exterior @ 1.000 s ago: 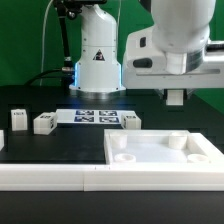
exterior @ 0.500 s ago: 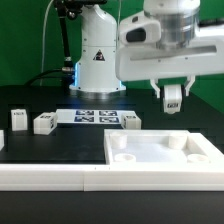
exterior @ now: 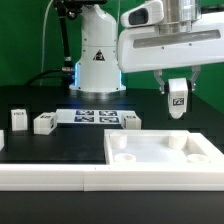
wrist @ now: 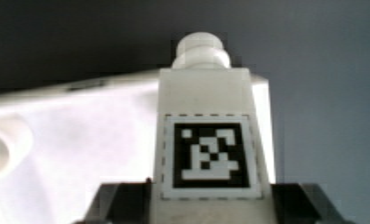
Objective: Assemble one leg
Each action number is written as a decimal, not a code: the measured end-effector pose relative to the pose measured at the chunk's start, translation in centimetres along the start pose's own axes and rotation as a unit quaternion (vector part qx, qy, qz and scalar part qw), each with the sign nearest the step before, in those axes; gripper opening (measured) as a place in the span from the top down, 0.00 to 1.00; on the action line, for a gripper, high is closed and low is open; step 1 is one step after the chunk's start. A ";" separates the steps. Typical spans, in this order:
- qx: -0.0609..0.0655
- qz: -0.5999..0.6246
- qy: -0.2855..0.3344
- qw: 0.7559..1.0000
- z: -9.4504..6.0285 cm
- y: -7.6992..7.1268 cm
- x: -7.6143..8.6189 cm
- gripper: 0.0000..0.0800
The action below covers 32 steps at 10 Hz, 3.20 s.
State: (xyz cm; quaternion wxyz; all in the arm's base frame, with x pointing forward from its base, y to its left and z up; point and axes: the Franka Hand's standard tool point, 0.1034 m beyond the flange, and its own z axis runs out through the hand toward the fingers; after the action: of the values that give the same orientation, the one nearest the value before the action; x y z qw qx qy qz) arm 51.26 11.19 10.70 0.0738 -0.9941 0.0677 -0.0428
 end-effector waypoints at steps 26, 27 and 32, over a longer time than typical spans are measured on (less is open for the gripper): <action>-0.016 -0.145 0.209 0.967 2.0 -0.7 10.2 0.63; -0.015 -0.146 0.215 0.966 2.1 -0.9 10.2 0.63; -0.013 -0.150 0.225 0.963 2.6 -1.4 10.1 0.63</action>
Offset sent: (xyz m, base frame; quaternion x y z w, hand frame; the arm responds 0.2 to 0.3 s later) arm 0.0226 -0.0197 0.0335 -0.0558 0.0934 -0.1302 0.9855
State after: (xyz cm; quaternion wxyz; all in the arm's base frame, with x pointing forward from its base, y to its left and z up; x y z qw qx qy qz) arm 61.69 11.50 9.13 0.0364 -0.9583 -0.0668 -0.2753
